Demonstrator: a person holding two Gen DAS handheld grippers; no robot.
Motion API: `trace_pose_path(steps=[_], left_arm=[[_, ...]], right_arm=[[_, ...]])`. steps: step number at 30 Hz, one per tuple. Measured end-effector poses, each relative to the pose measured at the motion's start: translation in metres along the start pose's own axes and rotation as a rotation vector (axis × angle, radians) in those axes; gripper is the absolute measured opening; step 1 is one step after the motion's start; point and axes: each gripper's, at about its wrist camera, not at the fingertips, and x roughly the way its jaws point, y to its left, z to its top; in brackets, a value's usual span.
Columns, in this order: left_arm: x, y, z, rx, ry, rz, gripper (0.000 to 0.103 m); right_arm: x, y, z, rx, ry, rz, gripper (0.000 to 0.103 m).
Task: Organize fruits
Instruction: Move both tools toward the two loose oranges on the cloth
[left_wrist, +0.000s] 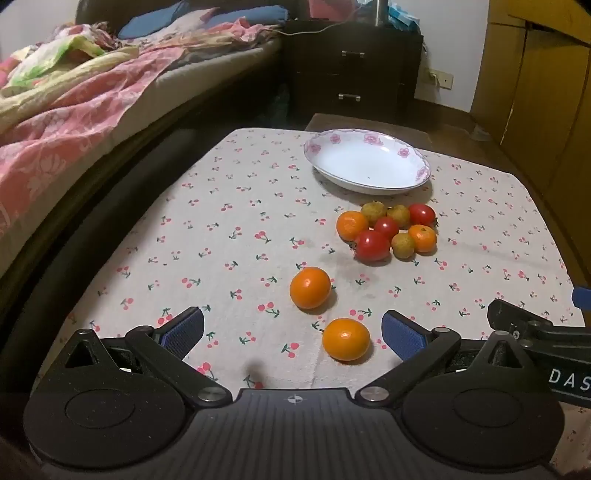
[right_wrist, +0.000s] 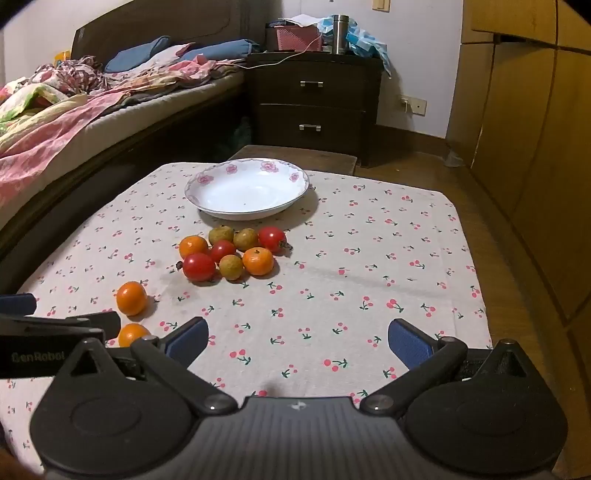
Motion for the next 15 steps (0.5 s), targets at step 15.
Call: trace_pose_path(steps=[15], left_arm=[[0.006,0.009,-0.006,-0.02,0.035,-0.002,0.103]], right_arm=[[0.005,0.009,-0.002,-0.026,0.023,0.025,0.103]])
